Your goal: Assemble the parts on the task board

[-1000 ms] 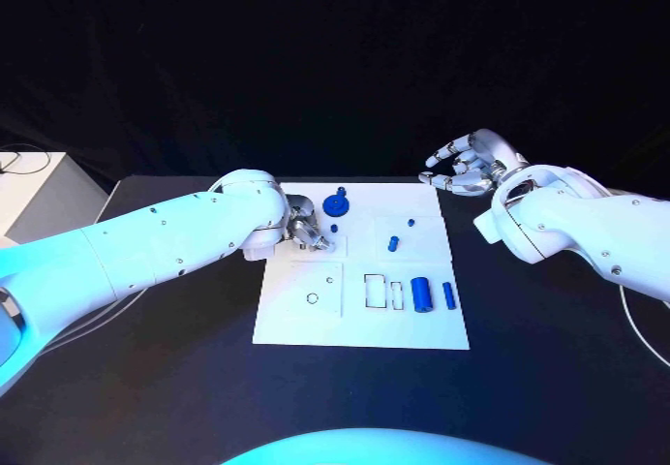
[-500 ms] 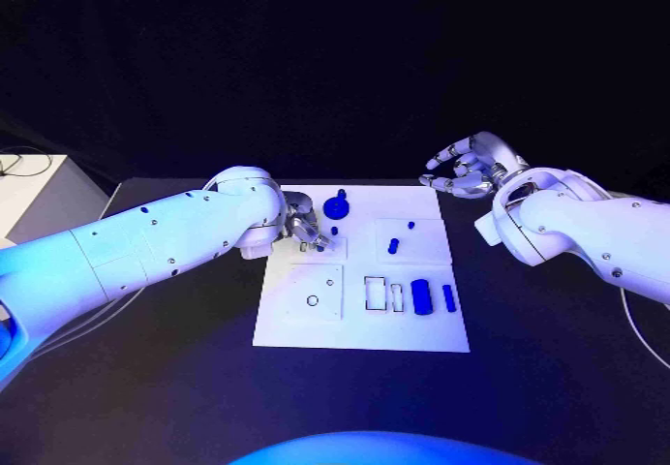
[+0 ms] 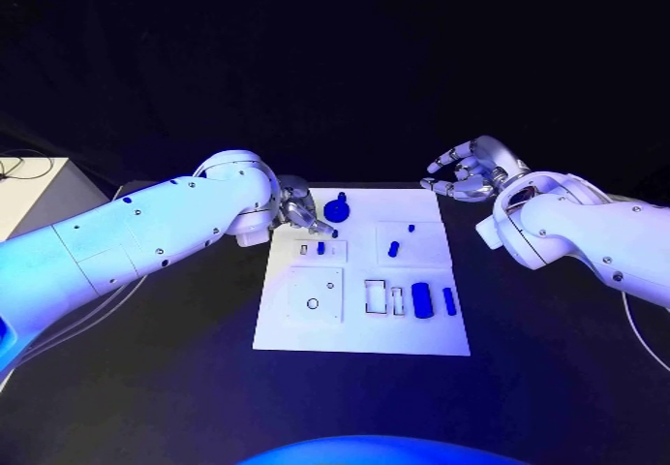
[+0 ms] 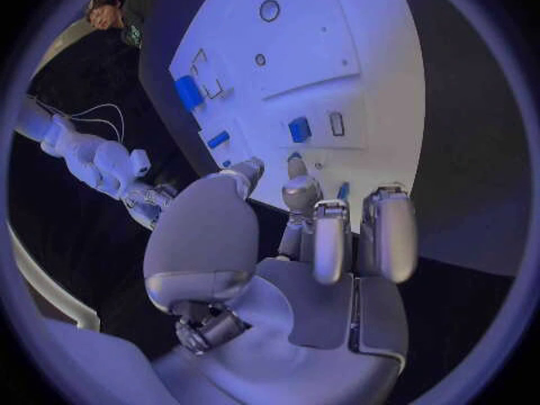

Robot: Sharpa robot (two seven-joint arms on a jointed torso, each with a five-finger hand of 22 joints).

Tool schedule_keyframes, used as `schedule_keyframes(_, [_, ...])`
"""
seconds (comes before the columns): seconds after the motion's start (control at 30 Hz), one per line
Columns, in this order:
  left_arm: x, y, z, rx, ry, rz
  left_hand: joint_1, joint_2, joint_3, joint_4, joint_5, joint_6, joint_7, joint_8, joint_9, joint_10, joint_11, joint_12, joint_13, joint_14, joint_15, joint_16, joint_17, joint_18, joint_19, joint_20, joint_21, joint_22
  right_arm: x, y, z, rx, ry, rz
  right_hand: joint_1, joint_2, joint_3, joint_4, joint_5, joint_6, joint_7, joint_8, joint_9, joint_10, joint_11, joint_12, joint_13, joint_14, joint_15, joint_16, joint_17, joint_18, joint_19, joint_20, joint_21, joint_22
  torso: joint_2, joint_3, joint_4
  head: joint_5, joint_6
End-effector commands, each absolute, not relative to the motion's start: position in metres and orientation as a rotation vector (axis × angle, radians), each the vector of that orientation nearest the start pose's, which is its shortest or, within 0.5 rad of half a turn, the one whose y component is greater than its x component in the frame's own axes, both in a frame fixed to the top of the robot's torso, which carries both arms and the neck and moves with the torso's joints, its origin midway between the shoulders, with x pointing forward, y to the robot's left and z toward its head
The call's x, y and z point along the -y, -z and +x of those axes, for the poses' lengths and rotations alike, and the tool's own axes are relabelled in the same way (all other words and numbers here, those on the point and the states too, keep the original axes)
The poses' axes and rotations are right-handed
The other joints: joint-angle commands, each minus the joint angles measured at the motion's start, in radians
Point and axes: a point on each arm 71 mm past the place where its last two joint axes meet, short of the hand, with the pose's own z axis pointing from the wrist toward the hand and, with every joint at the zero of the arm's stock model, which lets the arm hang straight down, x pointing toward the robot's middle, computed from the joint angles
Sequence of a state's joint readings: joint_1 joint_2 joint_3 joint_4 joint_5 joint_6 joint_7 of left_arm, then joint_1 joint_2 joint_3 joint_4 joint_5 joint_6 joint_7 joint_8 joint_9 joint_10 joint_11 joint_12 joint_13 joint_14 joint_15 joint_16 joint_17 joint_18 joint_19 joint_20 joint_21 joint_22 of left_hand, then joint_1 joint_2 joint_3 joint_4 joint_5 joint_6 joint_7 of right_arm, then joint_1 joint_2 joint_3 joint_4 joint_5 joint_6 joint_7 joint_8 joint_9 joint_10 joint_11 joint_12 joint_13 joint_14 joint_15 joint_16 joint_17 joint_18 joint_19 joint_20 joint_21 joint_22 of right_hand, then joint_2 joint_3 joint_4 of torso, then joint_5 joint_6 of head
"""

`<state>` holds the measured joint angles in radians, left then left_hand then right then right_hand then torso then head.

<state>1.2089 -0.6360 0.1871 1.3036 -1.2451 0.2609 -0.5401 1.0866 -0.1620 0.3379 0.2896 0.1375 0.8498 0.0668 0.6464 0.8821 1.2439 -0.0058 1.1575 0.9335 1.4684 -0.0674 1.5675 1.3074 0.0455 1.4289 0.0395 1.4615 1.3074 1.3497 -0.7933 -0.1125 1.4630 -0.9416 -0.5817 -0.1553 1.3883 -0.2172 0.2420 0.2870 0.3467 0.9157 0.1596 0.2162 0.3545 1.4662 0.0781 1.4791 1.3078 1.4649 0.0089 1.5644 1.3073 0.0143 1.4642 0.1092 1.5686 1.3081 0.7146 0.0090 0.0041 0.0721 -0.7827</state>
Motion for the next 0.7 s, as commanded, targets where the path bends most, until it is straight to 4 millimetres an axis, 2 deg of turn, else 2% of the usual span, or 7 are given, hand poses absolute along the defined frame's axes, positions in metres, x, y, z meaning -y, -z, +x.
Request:
schedule_keyframes(0.03, [-0.184, 0.159, 0.548, -2.171, 0.395, -0.162, 0.022, 0.007, -0.009, 0.0, 0.004, -0.018, 0.013, -0.034, -0.024, -0.014, 0.012, -0.007, -0.014, 0.1, 0.014, -0.001, 0.256, 0.008, -0.003, 0.008, -0.004, 0.032, 0.214, 0.136, 0.52, -1.512, -0.742, 0.415, -0.008, 0.001, 0.008, 0.0, 0.003, -0.007, 0.0, 0.003, 0.001, 0.001, -0.001, -0.003, 0.163, 0.106, -0.006, 0.006, 0.263, -0.014, 0.107, -0.004, 0.002, 0.263, 0.0, 0.0005, -0.0002, 0.001, 0.003])
schedule_keyframes(0.17, [-0.193, 0.157, 0.557, -2.153, 0.388, -0.221, 0.026, 0.009, -0.012, 0.0, 0.005, -0.023, 0.018, -0.049, -0.035, -0.011, 0.016, 0.0, -0.006, 0.101, 0.018, 0.001, 0.259, 0.007, -0.001, 0.011, -0.003, 0.035, 0.214, 0.135, 0.52, -1.511, -0.742, 0.415, -0.008, 0.001, 0.008, 0.0, 0.003, -0.007, 0.0, 0.003, 0.001, 0.001, -0.001, -0.003, 0.163, 0.106, -0.006, 0.006, 0.263, -0.014, 0.107, -0.004, 0.002, 0.263, 0.004, -0.0002, -0.0023, -0.001, 0.01])
schedule_keyframes(0.27, [-0.201, 0.156, 0.565, -2.141, 0.379, -0.263, 0.026, 0.01, -0.013, 0.001, 0.004, -0.023, 0.018, -0.05, -0.037, -0.006, 0.017, 0.006, 0.003, 0.102, 0.018, 0.002, 0.262, 0.007, 0.001, 0.012, -0.002, 0.038, 0.214, 0.135, 0.519, -1.511, -0.743, 0.415, -0.008, 0.001, 0.008, 0.0, 0.003, -0.007, 0.0, 0.003, 0.001, 0.001, -0.001, -0.003, 0.163, 0.106, -0.006, 0.006, 0.263, -0.014, 0.107, -0.004, 0.002, 0.263, 0.006, -0.0001, -0.0054, 0.004, 0.016])
schedule_keyframes(0.4, [-0.211, 0.154, 0.574, -2.128, 0.363, -0.311, 0.026, 0.01, -0.013, 0.001, 0.005, -0.022, 0.018, -0.051, -0.037, -0.001, 0.017, 0.012, 0.012, 0.102, 0.018, 0.003, 0.263, 0.006, 0.002, 0.012, 0.0, 0.04, 0.213, 0.135, 0.519, -1.51, -0.745, 0.414, -0.008, 0.001, 0.008, 0.0, 0.003, -0.007, 0.0, 0.003, 0.001, 0.001, -0.001, -0.003, 0.163, 0.106, -0.006, 0.006, 0.263, -0.014, 0.107, -0.004, 0.002, 0.263, 0.011, 0.0018, -0.0129, 0.01, 0.024])
schedule_keyframes(0.7, [-0.226, 0.15, 0.588, -2.111, 0.328, -0.377, 0.024, 0.011, -0.016, 0.002, 0.004, -0.019, 0.019, -0.055, -0.042, 0.005, 0.018, 0.021, 0.022, 0.102, 0.019, 0.003, 0.263, 0.005, 0.005, 0.013, 0.002, 0.044, 0.215, 0.133, 0.518, -1.504, -0.744, 0.413, -0.01, 0.001, 0.009, 0.0, 0.005, -0.008, 0.0, 0.004, 0.002, 0.001, -0.001, -0.003, 0.163, 0.106, -0.006, 0.006, 0.263, -0.014, 0.107, -0.004, 0.002, 0.263, 0.022, 0.0049, -0.0177, 0.006, 0.03])
